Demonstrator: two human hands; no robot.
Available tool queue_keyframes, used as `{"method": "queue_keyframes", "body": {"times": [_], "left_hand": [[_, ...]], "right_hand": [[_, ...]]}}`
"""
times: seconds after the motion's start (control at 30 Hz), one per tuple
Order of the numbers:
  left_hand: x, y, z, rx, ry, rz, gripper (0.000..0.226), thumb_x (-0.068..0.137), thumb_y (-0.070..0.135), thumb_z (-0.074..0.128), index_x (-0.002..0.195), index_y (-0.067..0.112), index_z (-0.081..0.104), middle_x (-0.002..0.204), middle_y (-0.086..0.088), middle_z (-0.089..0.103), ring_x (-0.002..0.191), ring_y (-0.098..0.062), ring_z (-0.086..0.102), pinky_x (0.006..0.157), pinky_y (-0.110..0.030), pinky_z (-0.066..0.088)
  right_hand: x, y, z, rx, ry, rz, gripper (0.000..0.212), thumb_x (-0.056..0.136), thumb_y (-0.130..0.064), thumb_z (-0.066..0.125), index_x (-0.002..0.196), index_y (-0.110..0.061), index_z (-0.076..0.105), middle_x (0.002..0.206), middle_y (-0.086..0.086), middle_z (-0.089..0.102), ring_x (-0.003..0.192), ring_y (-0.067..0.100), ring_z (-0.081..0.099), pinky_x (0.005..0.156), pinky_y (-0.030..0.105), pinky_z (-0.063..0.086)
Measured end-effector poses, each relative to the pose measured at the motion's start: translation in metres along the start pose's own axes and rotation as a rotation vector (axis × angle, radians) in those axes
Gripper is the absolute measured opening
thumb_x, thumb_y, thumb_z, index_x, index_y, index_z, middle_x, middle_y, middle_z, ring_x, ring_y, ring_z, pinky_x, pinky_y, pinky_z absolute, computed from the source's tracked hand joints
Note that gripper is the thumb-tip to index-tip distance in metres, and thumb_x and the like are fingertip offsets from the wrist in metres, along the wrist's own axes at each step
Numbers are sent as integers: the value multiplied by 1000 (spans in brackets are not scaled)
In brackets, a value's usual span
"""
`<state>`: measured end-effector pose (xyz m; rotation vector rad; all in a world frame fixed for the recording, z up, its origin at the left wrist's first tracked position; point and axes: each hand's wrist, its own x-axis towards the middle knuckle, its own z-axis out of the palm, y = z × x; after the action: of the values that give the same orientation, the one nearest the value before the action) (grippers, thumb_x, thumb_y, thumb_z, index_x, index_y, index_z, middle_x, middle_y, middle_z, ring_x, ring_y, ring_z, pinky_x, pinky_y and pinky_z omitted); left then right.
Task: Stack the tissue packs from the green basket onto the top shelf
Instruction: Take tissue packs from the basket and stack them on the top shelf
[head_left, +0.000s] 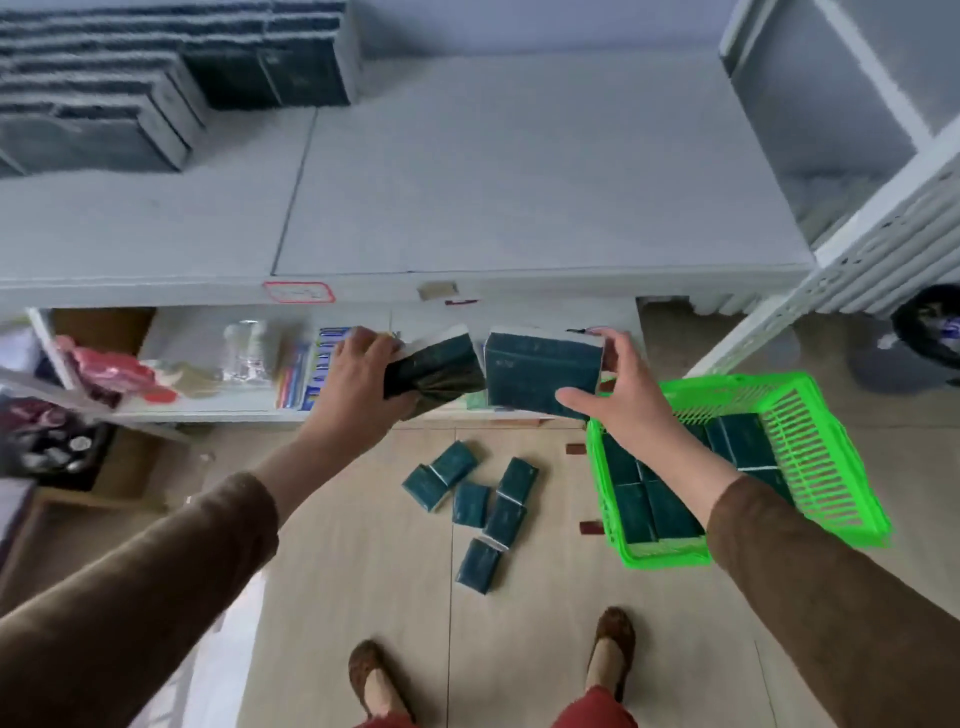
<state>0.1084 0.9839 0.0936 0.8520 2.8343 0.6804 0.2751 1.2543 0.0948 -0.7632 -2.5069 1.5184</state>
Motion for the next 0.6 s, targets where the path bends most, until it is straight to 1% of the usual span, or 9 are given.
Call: {"method": "queue_keyframes", "body": {"times": [0.07,0.1,0.17,0.2,0.23,0.3,0.43,0.53,0.6], "left_hand": [[-2,-38,-49,1,34,9,58,71,22,80,124,12,59,116,-11,49,109,-33,46,95,-40,37],[0,-55,-72,-9,40,12,58,71,21,80,124,12,60,116,-11,50,109,-33,47,95,-40,38],[7,-86,-114,-30,63,41,56,71,21,82,122,12,60,113,-10,53,107,-32,49,91,-38,40],[13,-100,-132,-31,72,57,55,72,22,83,121,13,60,112,-8,54,105,-30,50,89,-36,40],[20,-112,-149,-21,80,68,53,72,24,83,120,15,61,110,-5,55,104,-28,50,86,-34,40],[39,-137,-179,30,102,86,49,74,29,81,118,17,62,108,-2,59,102,-25,47,83,-33,39],[88,-171,-210,94,137,149,49,76,31,80,119,17,62,107,-1,62,103,-23,44,83,-31,36],[142,-190,-223,124,148,192,50,76,30,81,120,15,62,109,-1,62,103,-22,45,85,-29,35],[186,-198,-229,152,161,217,52,75,28,82,121,13,62,110,-4,61,103,-25,46,87,-31,36]], "right_hand": [[5,-45,35,33,-15,-12,58,73,-36,84,120,-27,50,117,1,64,106,23,63,93,46,53],[7,-66,52,54,-17,-23,52,74,-38,83,114,-27,52,114,0,66,105,22,63,91,43,54],[14,-105,81,90,6,-52,45,74,-45,81,106,-35,52,108,-12,66,100,7,64,81,27,56],[18,-123,93,99,20,-63,43,74,-48,81,104,-39,51,106,-19,65,98,1,63,79,21,54],[23,-140,103,113,32,-71,43,74,-48,81,104,-40,51,107,-19,65,99,1,63,81,22,54],[39,-169,121,132,62,-89,42,76,-45,81,104,-40,50,108,-14,68,100,6,66,85,29,54],[77,-200,142,198,85,-102,41,81,-33,80,105,-45,49,106,-15,70,93,-2,67,81,26,56],[120,-212,156,236,118,-90,43,83,-25,79,114,-37,51,113,-13,66,100,-2,64,89,24,52],[156,-217,164,239,145,-84,40,85,-20,77,114,-31,53,116,-11,64,105,0,62,93,25,50]]}}
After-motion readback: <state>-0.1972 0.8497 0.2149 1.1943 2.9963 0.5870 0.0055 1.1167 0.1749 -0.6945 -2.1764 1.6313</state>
